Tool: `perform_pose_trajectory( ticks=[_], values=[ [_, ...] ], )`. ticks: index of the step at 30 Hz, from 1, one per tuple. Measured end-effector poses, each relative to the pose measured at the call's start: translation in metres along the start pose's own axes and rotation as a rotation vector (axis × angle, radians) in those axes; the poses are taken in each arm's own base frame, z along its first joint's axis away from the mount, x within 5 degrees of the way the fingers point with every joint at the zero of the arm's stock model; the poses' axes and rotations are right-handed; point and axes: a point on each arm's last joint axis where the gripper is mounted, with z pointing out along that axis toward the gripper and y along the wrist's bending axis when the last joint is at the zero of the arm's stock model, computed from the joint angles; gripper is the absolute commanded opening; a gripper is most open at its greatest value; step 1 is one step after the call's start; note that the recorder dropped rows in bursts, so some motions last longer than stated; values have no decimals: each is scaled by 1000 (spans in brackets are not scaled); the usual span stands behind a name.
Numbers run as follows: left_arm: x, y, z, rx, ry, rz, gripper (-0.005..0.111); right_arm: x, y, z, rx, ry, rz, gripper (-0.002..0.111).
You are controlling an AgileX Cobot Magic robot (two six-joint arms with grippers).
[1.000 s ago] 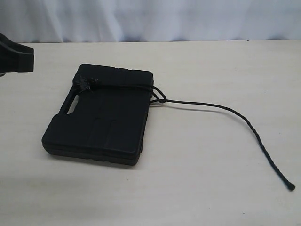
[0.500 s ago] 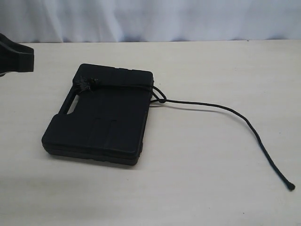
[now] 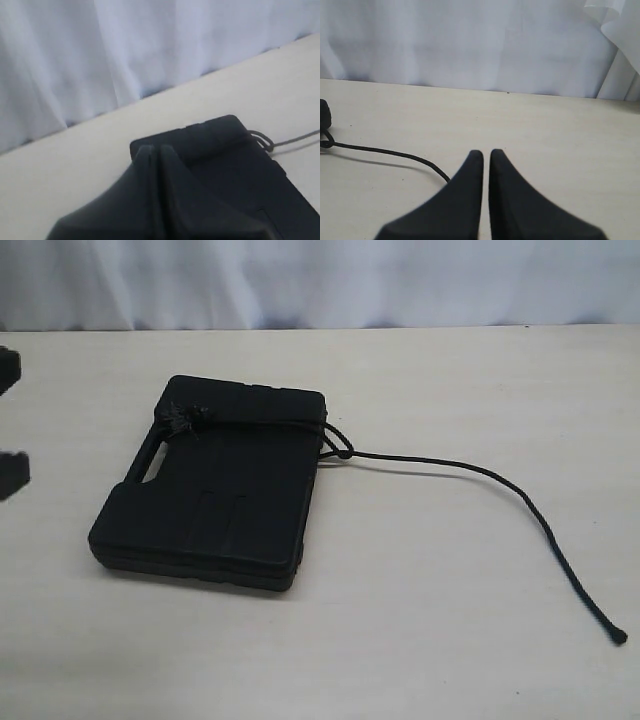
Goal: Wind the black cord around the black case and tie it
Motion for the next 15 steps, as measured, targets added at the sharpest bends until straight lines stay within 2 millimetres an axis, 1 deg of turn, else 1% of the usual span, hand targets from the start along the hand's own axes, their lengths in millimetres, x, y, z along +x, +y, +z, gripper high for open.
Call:
perform_pose_trajectory(
  ticks=[1, 2, 3, 4, 5, 7, 10, 15],
  values=[
    [15, 1, -12, -39, -67, 42, 0, 0, 0, 0, 0, 0, 0, 4],
    [23, 2, -18, -65, -91, 51, 0, 0, 0, 0, 0, 0, 0, 4],
    [39, 5, -28, -118, -118, 51, 0, 0, 0, 0, 0, 0, 0, 4],
    [48, 5, -33, -146, -121, 51, 0, 0, 0, 0, 0, 0, 0, 4],
    [63, 6, -42, -194, -133, 51, 0, 0, 0, 0, 0, 0, 0, 4],
    [79, 5, -54, -260, -171, 49, 0, 0, 0, 0, 0, 1, 0, 4],
    [81, 5, -64, -298, -199, 47, 0, 0, 0, 0, 0, 2, 0, 4],
    [89, 3, -75, -328, -176, 22, 0, 0, 0, 0, 0, 2, 0, 4]
  ],
)
